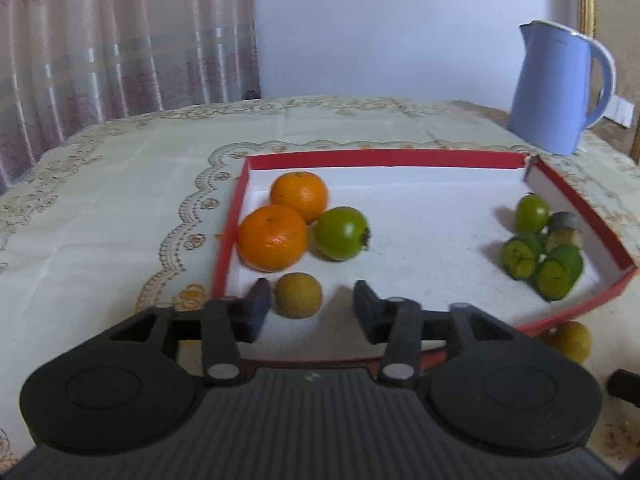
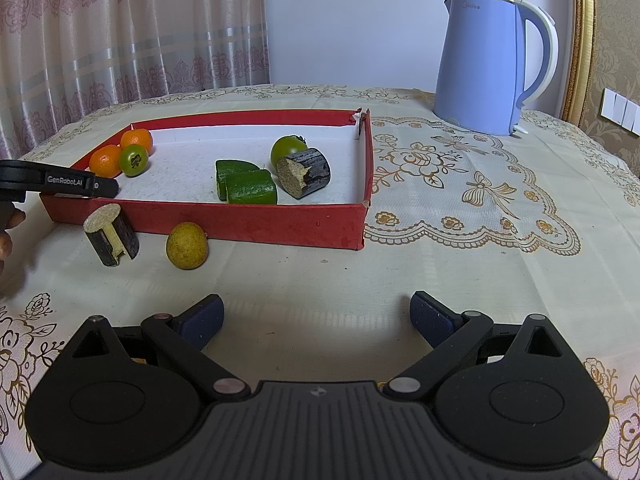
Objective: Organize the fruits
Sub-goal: 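Lower the yellow-brown fruit into the red tray and open the left gripper, then lower the right gripper onto the yellow round fruit and close it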
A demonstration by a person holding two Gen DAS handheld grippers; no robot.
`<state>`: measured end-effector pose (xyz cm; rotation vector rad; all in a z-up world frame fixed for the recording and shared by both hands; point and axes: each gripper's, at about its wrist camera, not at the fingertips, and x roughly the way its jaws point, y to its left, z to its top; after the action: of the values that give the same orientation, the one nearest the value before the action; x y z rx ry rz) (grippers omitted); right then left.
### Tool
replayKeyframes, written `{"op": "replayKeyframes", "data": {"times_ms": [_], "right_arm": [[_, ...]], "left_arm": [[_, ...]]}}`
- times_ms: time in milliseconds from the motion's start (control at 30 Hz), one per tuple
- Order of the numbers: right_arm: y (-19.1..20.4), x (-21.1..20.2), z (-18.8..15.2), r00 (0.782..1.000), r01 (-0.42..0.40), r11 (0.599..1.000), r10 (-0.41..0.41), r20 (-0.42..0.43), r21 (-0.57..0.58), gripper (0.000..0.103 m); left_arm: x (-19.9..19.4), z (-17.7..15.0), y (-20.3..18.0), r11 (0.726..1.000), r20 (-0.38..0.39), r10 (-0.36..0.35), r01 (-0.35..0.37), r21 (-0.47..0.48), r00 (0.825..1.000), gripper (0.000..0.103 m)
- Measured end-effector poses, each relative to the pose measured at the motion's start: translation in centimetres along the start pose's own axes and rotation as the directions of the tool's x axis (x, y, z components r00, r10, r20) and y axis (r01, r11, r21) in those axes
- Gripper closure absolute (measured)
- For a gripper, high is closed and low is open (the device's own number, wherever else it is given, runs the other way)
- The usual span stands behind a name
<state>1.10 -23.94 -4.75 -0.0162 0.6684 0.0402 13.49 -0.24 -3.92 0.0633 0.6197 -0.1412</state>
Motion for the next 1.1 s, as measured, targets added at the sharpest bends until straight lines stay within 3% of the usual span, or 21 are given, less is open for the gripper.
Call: {"op": "replayKeyframes", "data": {"times_ms": [133, 333, 367, 433, 567, 733, 867, 1100], "right_arm": [[0.0, 0.1, 0.0, 1.0, 0.0, 1.0, 0.0, -0.002, -0.001, 0.002], [0.0, 0.1, 0.0, 1.0, 0.0, 1.0, 0.0, -0.002, -0.002, 0.002], [0.0, 0.1, 0.0, 1.0, 0.0, 1.0, 0.0, -0.002, -0.002, 0.002], [0.1, 0.1, -0.1, 1.0, 0.008, 1.0, -0.008, -0.005, -0.003, 0.0], [0.1, 0.2, -0.1, 1.0, 0.008, 1.0, -0.008, -0.005, -0.003, 0.0], [0.1, 0.2, -0.1, 1.0, 0.008, 1.0, -0.008, -0.005, -0.003, 0.0], [0.1, 0.2, -0.1, 1.0, 0.008, 1.0, -0.008, -0.005, -0.003, 0.0], [0.9, 0.1, 0.2, 1.0, 0.002, 1.0, -0.003, 0.008, 0.03, 0.0]], "left_arm": [[-1.5, -0.5, -0.7, 0.999, 0.052, 0.03, -0.032, 0.027, 0.998, 0.024], [-4.0, -1.5, -1.0, 0.999, 0.101, 0.031, -0.033, 0.021, 0.994, 0.021], [-4.5, -1.8, -1.0, 0.999, 0.111, 0.038, -0.039, 0.013, 0.993, 0.012], [-5.6, -2.3, -1.0, 0.996, 0.141, 0.085, -0.085, -0.005, 0.986, 0.004], [-6.9, -3.4, -0.8, 0.993, 0.162, 0.118, -0.119, -0.007, 0.98, 0.003], [-6.2, -4.6, -0.1, 0.99, 0.112, 0.144, -0.143, -0.019, 0.983, 0.002], [-5.9, -4.8, 0.7, 0.991, 0.08, 0.121, -0.116, -0.059, 0.989, 0.0], [-5.3, -4.9, 0.5, 0.992, 0.03, 0.122, -0.12, -0.043, 0.992, 0.0]]}}
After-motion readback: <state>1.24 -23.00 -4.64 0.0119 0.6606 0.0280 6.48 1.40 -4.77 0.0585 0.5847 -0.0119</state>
